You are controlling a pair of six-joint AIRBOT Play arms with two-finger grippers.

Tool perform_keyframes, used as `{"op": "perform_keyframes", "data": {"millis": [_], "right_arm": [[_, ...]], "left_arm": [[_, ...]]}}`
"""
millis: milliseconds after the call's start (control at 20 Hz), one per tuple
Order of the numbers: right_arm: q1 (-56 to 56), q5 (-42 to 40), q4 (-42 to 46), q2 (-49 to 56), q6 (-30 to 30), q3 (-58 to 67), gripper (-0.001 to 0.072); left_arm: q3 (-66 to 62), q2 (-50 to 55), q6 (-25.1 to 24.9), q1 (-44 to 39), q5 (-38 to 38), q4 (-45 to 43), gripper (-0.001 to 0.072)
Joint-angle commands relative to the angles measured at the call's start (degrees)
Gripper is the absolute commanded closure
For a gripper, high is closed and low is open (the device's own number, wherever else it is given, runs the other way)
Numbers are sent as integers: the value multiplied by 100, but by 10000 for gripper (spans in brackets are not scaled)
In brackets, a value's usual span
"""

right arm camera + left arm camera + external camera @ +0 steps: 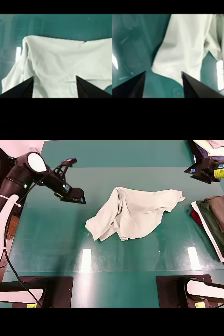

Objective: Fold the shirts.

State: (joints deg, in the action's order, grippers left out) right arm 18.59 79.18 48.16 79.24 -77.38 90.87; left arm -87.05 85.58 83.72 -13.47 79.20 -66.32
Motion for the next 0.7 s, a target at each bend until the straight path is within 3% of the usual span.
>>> {"op": "perform_keyframes", "data": {"millis": [0,250,650], "right_arm": [[-111,136,15,-308,57,-162,139],[-107,55,7,-964,105,-1325,139],[-105,-295,-7,-1650,142,-2262,139]], "left_arm": [[726,-7,-76,-125,-157,555,176],[2087,-15,192,-863,-726,557,175],[2328,-302,485,-1755,-1261,363,176]]}}
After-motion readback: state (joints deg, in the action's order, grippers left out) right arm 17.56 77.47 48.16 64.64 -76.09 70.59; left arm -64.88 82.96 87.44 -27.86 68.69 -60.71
